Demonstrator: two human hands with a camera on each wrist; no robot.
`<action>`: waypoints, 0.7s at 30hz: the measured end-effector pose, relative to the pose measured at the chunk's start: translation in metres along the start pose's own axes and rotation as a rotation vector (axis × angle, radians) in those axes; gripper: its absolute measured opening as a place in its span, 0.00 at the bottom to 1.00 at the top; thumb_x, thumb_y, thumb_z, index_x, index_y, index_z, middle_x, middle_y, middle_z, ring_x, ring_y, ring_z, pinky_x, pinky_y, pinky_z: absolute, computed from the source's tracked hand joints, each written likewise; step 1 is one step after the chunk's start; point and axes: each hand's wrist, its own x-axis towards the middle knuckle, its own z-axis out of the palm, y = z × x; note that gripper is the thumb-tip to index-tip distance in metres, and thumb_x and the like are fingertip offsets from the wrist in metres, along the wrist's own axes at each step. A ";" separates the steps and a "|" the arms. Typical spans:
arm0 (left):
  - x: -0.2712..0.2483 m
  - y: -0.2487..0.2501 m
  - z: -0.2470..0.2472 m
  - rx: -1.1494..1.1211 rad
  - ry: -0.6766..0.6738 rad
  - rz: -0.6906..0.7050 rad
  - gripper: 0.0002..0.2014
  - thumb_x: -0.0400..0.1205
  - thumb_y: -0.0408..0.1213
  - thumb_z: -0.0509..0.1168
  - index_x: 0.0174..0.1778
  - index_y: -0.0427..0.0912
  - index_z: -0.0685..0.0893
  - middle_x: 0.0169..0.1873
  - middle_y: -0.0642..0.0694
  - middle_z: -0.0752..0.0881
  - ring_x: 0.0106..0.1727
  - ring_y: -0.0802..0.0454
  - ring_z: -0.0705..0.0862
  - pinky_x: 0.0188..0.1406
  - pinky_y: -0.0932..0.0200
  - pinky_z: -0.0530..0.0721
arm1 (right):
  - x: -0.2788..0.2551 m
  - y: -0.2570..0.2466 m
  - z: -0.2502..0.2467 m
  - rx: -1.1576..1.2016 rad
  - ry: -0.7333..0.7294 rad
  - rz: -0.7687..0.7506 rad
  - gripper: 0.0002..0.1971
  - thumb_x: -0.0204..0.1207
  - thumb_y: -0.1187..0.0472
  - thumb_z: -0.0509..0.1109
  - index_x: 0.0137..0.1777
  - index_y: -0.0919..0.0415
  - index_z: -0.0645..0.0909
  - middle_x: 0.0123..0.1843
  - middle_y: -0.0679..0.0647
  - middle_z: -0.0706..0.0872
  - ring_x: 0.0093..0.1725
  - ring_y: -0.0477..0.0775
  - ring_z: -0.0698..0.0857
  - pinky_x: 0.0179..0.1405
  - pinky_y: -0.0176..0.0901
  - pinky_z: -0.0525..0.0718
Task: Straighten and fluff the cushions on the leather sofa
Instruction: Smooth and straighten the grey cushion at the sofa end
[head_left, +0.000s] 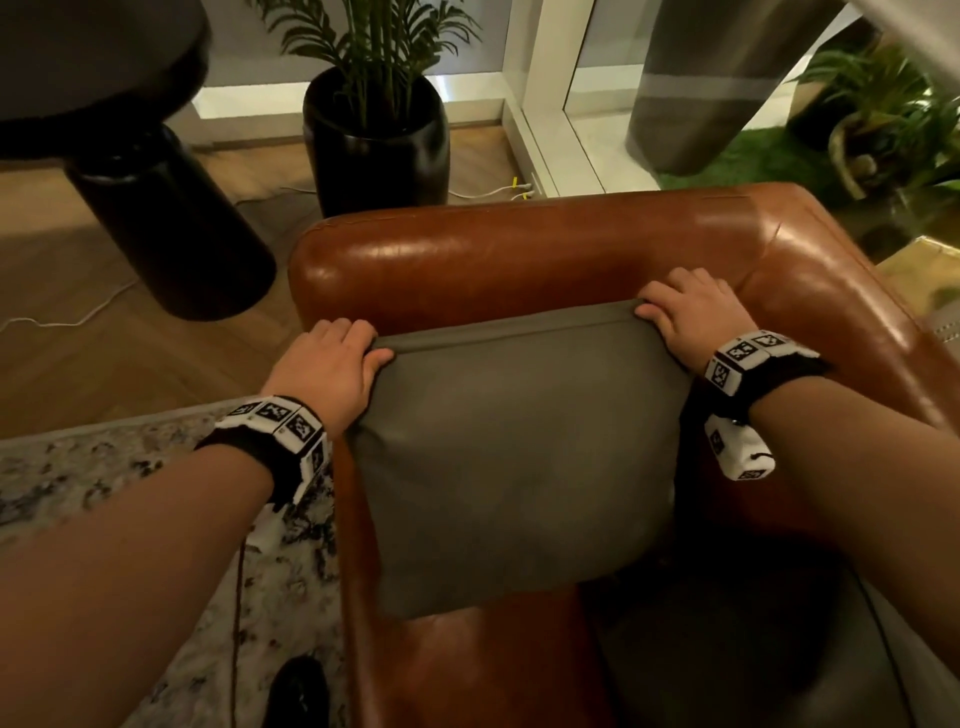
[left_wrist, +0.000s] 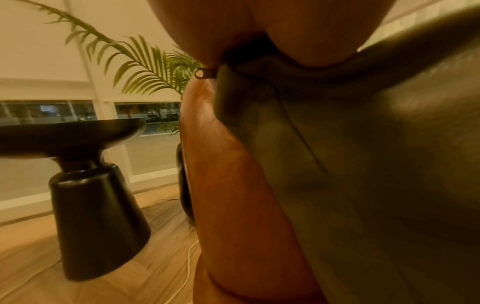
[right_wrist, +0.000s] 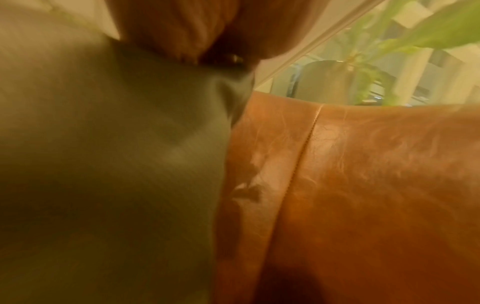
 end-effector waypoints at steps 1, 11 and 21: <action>-0.001 -0.001 -0.001 -0.050 0.048 -0.066 0.17 0.87 0.53 0.51 0.53 0.45 0.77 0.46 0.44 0.82 0.50 0.40 0.79 0.50 0.44 0.77 | 0.000 0.000 -0.001 0.054 0.025 0.039 0.26 0.82 0.42 0.49 0.61 0.57 0.82 0.59 0.63 0.82 0.59 0.68 0.76 0.61 0.59 0.73; -0.054 0.012 0.034 -1.409 0.008 -0.876 0.15 0.84 0.44 0.63 0.66 0.51 0.84 0.61 0.51 0.88 0.65 0.48 0.84 0.72 0.42 0.78 | -0.050 0.015 0.023 1.399 0.045 0.835 0.16 0.87 0.55 0.61 0.71 0.55 0.80 0.63 0.53 0.87 0.59 0.52 0.86 0.62 0.50 0.82; -0.058 0.021 0.031 -1.633 0.359 -1.337 0.06 0.80 0.41 0.71 0.39 0.57 0.89 0.49 0.44 0.91 0.52 0.41 0.89 0.56 0.42 0.88 | -0.043 0.015 0.021 1.101 0.276 1.090 0.14 0.73 0.52 0.78 0.58 0.49 0.89 0.53 0.49 0.89 0.52 0.52 0.86 0.52 0.42 0.82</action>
